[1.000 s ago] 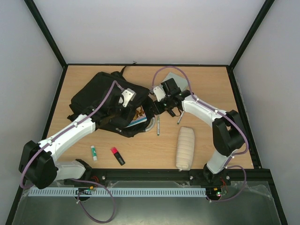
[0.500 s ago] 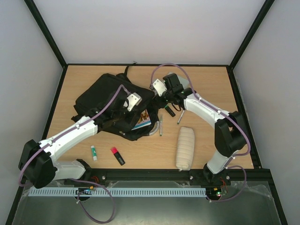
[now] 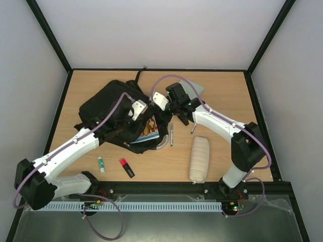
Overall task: Pack the student bag
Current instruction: Adjust the book in the student bag.
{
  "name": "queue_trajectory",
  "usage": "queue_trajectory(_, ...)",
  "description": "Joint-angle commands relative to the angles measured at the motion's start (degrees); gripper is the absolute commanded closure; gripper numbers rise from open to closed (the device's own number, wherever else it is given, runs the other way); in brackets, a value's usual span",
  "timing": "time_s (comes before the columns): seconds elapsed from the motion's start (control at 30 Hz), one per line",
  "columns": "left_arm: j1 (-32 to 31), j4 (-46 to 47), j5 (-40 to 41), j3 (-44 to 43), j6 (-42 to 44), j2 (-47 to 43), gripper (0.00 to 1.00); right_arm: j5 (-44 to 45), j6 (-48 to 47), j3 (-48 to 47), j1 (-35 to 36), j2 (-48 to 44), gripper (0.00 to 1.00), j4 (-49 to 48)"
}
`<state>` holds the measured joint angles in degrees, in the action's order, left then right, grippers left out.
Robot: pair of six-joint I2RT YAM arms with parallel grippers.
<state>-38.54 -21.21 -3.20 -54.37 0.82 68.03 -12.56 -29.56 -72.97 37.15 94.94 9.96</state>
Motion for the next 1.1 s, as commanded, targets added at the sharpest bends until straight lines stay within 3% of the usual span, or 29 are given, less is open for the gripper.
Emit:
queue_trajectory(0.0,0.2,1.4,4.1,-1.6,-4.3,-3.6,0.87,-3.0,3.9,-2.6,3.2,2.0,0.99,-1.7)
queue_trajectory(0.1,0.9,-5.6,15.3,-3.8,-15.4,-5.5,0.52,-2.2,7.2,-3.1,3.2,2.4,0.99,-1.6)
queue_trajectory(0.17,2.5,-11.1,21.2,-3.9,-24.0,-8.6,0.36,-1.6,8.5,-2.3,3.2,1.7,0.99,-2.3)
queue_trajectory(0.27,7.0,-17.5,23.8,-1.5,-34.9,-14.9,0.24,-0.3,9.9,-1.0,3.2,0.9,0.99,-3.3)
queue_trajectory(0.4,13.9,-20.7,21.4,3.1,-39.8,-20.5,0.08,0.7,11.1,0.0,3.2,-0.1,0.99,-4.1)
queue_trajectory(0.5,19.2,-18.7,15.9,7.4,-40.1,-19.1,0.03,0.6,12.1,0.7,3.2,-0.9,0.99,-4.1)
queue_trajectory(0.73,27.6,-9.0,8.5,13.4,-43.4,-11.7,0.02,0.5,14.5,0.5,3.2,-3.4,0.99,-3.3)
queue_trajectory(1.07,32.8,8.5,5.5,8.4,-43.2,9.3,0.05,-2.9,15.4,1.0,3.6,-2.2,0.99,-3.6)
